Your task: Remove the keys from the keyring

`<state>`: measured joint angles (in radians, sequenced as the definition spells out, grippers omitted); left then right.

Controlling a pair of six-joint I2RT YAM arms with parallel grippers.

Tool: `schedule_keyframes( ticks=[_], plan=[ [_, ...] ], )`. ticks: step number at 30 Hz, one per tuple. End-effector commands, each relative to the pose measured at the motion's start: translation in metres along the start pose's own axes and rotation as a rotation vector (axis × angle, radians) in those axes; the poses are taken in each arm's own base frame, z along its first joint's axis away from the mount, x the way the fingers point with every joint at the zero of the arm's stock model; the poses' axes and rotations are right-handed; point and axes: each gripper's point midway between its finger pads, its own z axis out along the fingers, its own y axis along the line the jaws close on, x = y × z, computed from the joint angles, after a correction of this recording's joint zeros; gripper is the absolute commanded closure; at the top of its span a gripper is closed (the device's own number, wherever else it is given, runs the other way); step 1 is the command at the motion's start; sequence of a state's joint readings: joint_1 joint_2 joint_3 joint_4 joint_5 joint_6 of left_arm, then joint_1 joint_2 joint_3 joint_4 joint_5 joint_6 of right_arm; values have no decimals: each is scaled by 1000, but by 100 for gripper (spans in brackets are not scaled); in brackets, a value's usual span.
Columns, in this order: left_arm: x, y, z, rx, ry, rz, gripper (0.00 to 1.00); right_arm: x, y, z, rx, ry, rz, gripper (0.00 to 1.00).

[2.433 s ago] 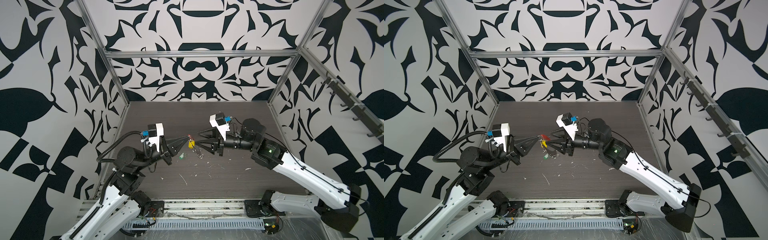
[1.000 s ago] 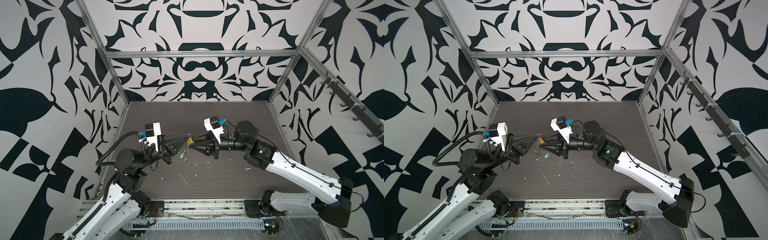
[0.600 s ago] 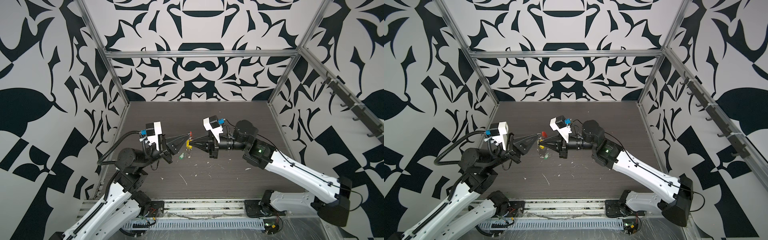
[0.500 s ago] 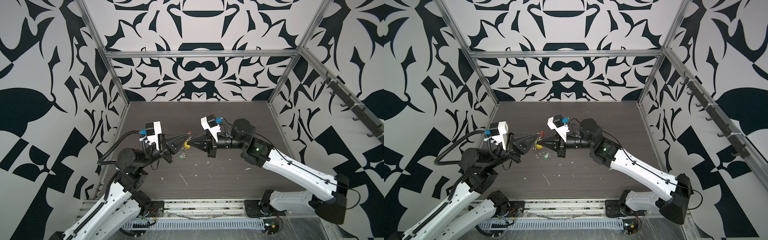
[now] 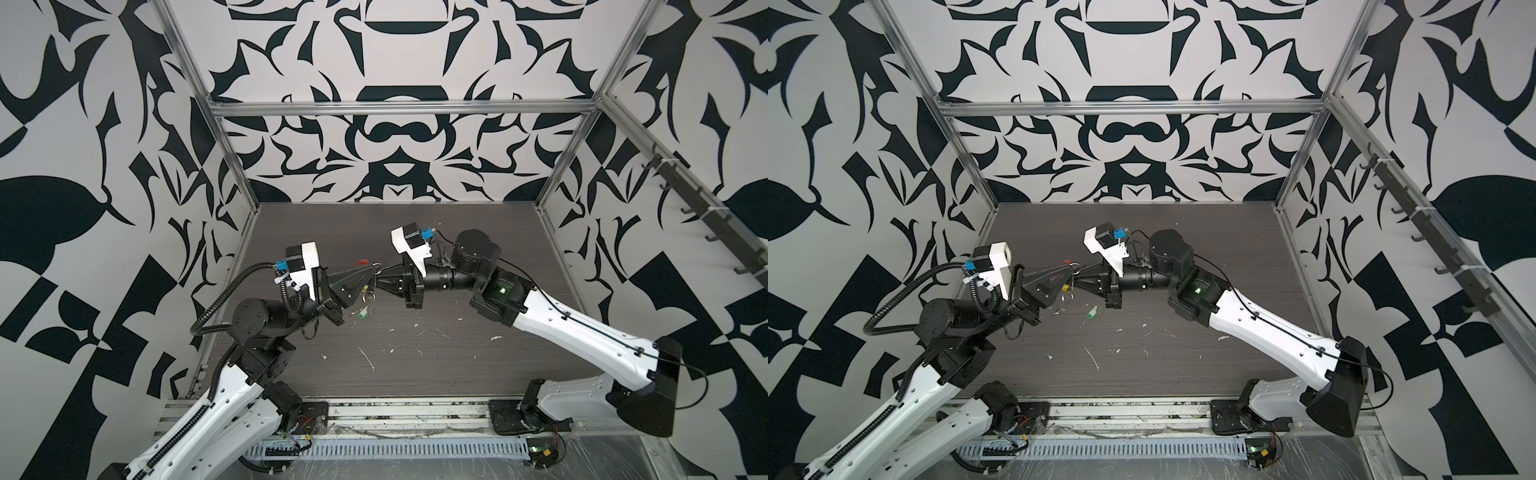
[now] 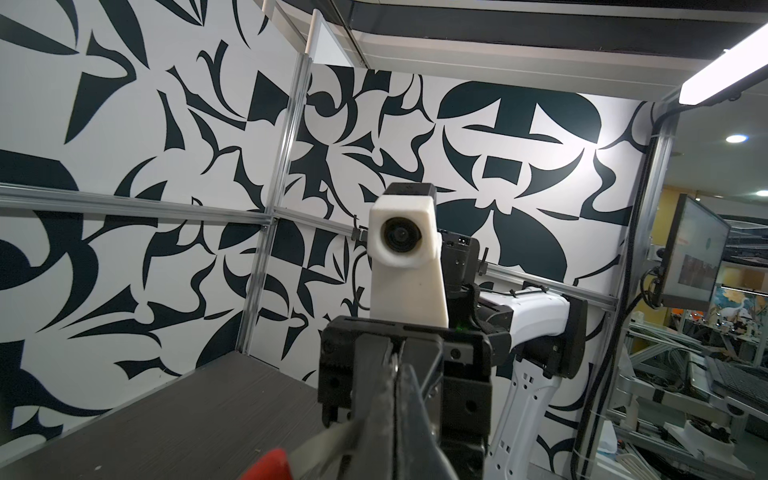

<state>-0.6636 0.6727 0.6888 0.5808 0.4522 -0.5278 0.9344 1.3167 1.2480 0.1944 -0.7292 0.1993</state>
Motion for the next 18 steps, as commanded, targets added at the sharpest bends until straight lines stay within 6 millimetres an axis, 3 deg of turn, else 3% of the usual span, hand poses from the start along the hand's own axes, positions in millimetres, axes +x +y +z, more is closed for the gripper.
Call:
schedule_keyframes(
  ticks=[1, 4, 8, 18],
  plan=[
    [3, 7, -1, -28, -7, -12, 100, -24, 38, 2, -132, -28, -82, 100],
    [0, 7, -3, -40, -18, -3, 100, -18, 44, 8, -148, 7, -88, 100],
    [-2, 6, -5, -47, -23, 3, 100, -12, 37, 6, -89, 18, -88, 100],
    [1, 16, -18, -148, -12, 27, 100, 9, 23, -25, 111, 48, -88, 100]
  ],
)
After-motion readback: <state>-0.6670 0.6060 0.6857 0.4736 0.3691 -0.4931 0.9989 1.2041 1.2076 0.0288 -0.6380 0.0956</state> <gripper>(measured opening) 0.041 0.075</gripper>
